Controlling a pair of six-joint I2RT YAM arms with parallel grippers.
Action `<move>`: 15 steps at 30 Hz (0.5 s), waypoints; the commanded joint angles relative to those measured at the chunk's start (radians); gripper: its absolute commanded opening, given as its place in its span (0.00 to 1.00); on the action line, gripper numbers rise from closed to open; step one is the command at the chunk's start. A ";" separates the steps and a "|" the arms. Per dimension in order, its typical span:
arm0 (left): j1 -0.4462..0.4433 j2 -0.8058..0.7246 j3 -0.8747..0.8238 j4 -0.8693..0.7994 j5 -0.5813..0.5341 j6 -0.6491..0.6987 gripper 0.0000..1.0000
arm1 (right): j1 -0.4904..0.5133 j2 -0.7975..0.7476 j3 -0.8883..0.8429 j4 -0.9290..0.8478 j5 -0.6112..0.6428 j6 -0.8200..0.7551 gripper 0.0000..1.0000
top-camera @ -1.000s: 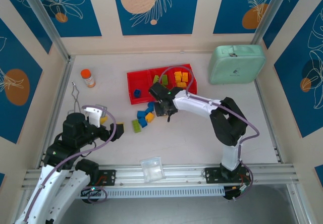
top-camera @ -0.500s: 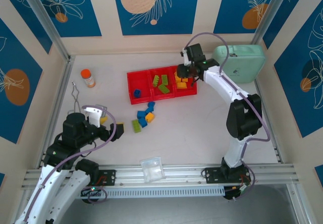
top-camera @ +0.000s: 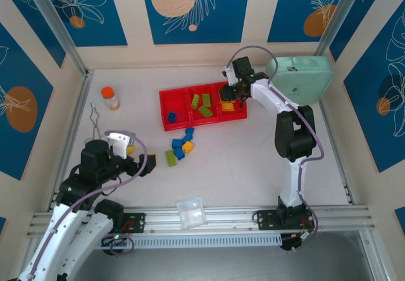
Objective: Sort the legos into containers by color
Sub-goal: Place the lego in the container.
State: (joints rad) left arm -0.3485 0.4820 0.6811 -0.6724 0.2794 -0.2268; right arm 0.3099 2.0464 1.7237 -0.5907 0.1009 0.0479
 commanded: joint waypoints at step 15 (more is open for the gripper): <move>-0.010 -0.013 0.002 0.011 0.023 0.014 0.99 | -0.025 0.002 0.073 -0.120 -0.070 0.070 0.61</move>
State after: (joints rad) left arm -0.3485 0.4793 0.6811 -0.6727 0.2798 -0.2272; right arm 0.2867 2.0651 1.7603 -0.6628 0.0811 0.0868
